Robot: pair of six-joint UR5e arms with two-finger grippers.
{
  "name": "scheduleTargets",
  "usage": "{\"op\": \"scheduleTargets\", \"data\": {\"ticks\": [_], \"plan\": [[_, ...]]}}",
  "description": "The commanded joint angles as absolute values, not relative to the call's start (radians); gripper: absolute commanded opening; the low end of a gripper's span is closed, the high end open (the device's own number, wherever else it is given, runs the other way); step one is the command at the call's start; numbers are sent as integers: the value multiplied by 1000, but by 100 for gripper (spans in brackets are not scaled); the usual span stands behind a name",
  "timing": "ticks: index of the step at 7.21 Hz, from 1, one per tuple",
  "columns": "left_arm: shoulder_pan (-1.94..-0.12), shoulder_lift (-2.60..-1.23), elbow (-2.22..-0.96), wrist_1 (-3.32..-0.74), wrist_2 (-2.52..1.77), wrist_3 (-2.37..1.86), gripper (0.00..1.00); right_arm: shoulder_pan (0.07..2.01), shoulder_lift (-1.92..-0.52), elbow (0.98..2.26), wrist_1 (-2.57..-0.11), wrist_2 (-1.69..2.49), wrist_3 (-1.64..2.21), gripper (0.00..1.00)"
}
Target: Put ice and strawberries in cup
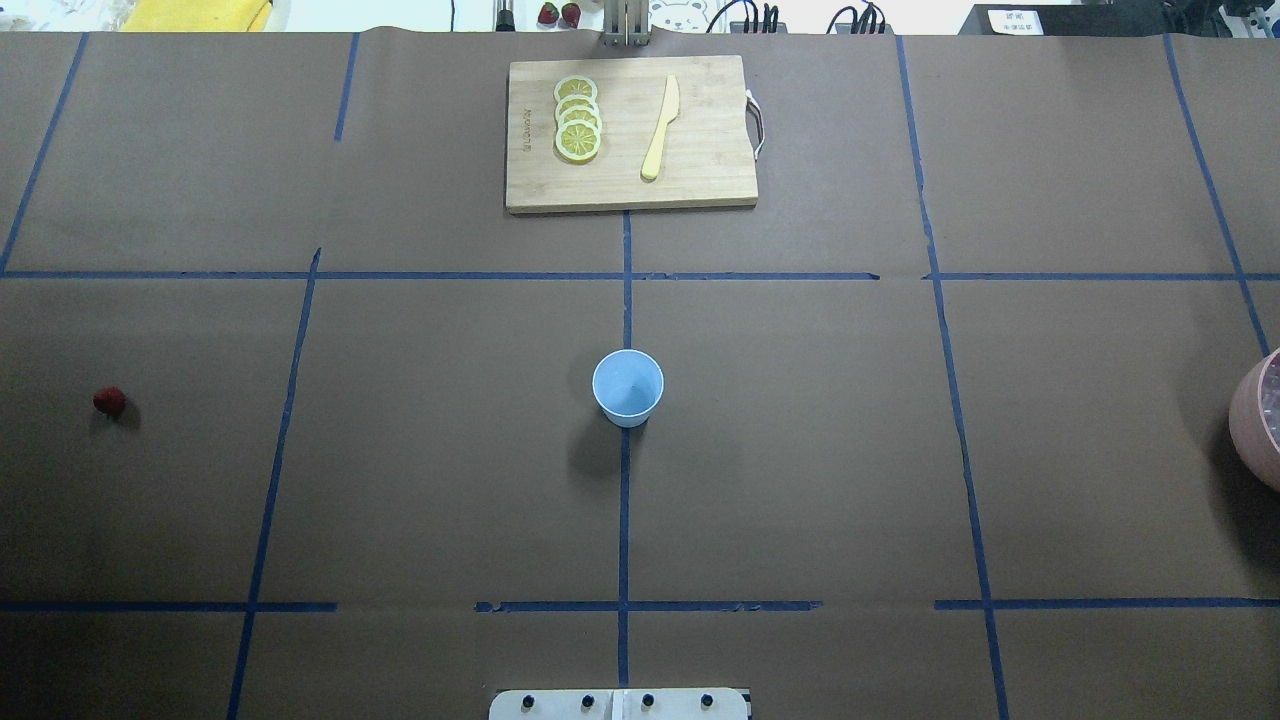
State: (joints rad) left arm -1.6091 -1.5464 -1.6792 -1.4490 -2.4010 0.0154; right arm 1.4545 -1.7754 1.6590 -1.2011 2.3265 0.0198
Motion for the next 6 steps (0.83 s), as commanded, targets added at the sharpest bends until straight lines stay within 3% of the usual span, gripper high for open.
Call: {"op": "scheduleTargets", "data": {"ticks": [1, 6], "plan": [[-1609, -1543, -1680, -1450, -2402, 15, 100, 1416, -1799, 1666, -1201, 2292, 28, 94], [-1609, -1540, -1680, -1450, -2402, 15, 100, 1330, -1790, 1667, -1201, 2276, 28, 93]]}}
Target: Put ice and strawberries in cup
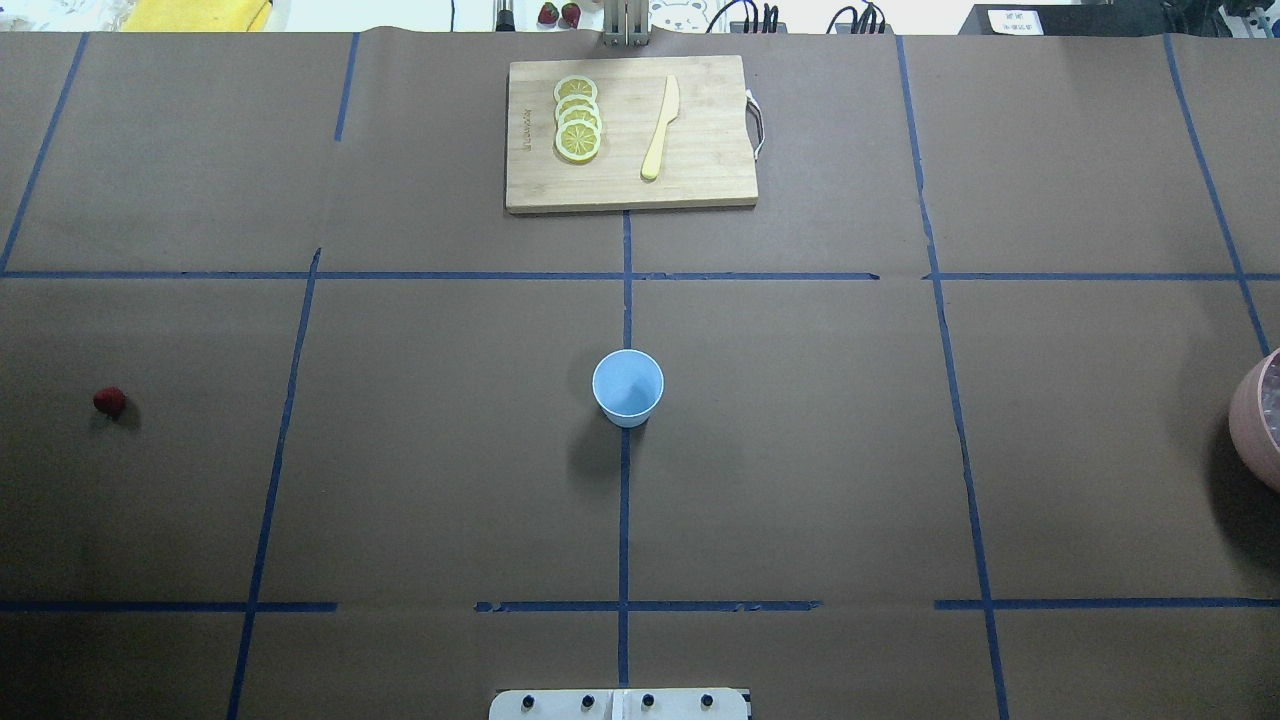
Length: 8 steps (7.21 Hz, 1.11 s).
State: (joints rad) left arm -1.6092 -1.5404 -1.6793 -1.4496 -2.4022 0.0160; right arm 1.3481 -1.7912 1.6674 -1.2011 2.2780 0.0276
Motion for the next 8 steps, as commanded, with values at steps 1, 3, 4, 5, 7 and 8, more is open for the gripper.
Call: {"op": "scheduleTargets", "data": {"ticks": [1, 3, 4, 5, 7, 8], "plan": [[-1609, -1540, -1678, -1450, -2402, 15, 100, 1324, -1790, 1667, -1201, 2276, 28, 90], [-1609, -1540, -1680, -1450, -2404, 17, 100, 1310, -1790, 1664, -1203, 2276, 28, 87], [-1609, -1540, -1680, -1451, -2404, 17, 100, 1305, -1792, 1663, -1203, 2275, 26, 84], [-1609, -1542, -1678, -1451, -2404, 15, 100, 1304, -1795, 1658, -1203, 2275, 26, 80], [-1609, -1542, -1680, -1451, -2404, 17, 100, 1301, -1798, 1651, -1203, 2272, 21, 75], [-1609, -1542, -1680, -1451, -2404, 17, 100, 1298, -1798, 1646, -1203, 2263, 17, 74]]}}
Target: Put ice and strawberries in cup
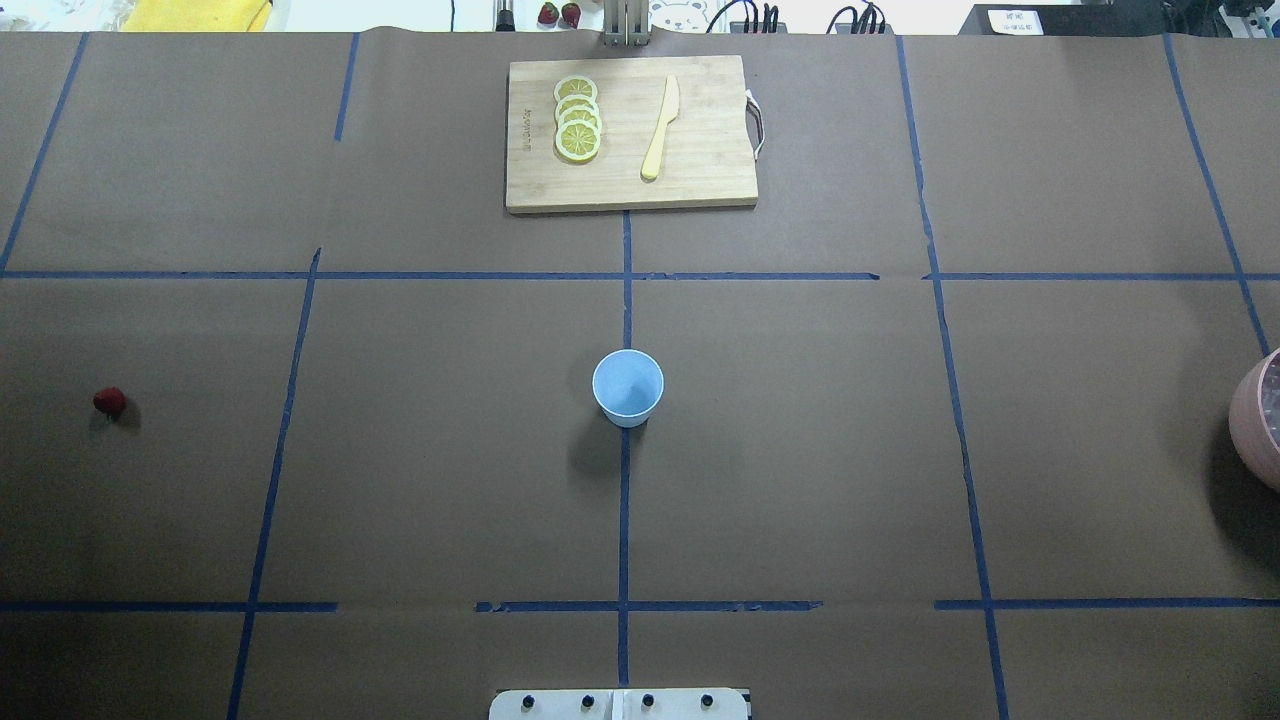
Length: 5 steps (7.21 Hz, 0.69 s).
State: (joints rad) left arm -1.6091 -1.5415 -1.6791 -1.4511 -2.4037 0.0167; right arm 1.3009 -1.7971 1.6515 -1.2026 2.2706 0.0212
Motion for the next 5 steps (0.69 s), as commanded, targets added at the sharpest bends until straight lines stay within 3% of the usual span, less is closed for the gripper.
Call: {"op": "scheduleTargets", "data": {"ticks": [1, 5], "plan": [[-1609, -1542, -1678, -1451, -2404, 17, 100, 1295, -1798, 1643, -1203, 2261, 15, 72], [-1609, -1542, -1678, -1451, -2404, 17, 100, 1287, -1799, 1643, -1203, 2260, 14, 66]]}}
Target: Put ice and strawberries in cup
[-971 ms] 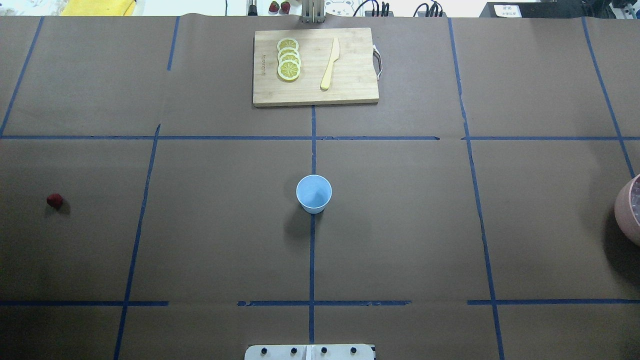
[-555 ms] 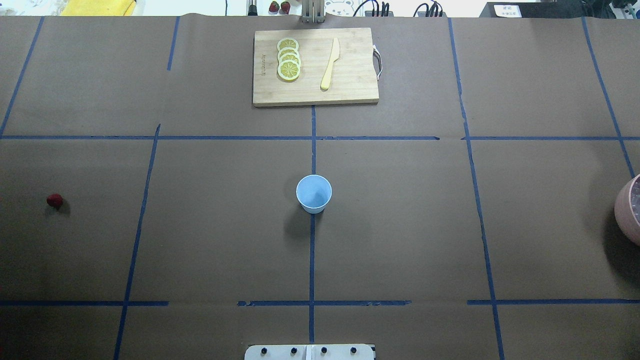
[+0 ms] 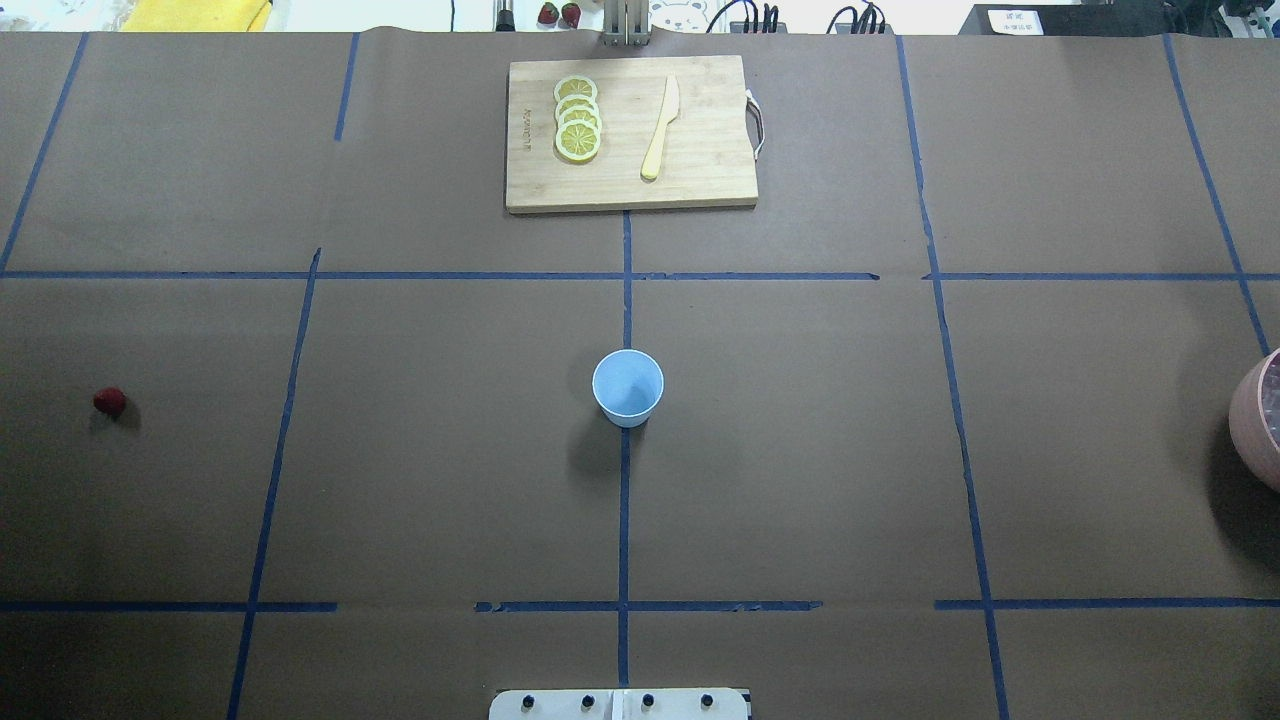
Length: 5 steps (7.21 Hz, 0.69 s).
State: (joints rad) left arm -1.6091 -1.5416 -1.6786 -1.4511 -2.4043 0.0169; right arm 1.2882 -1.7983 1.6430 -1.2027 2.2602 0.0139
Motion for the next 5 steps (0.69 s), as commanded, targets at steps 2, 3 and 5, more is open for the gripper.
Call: {"op": "scheduleTargets", "data": {"ticks": [2, 3, 5], "plan": [[-1609, -1542, -1678, -1451, -2404, 17, 100, 1287, -1808, 1643, -1203, 2261, 9, 65], [-1609, -1542, -1678, -1451, -2404, 17, 100, 1287, -1812, 1644, -1203, 2261, 9, 65], [-1609, -1542, -1678, -1451, -2404, 17, 100, 1287, -1818, 1644, -1203, 2261, 9, 65]]}}
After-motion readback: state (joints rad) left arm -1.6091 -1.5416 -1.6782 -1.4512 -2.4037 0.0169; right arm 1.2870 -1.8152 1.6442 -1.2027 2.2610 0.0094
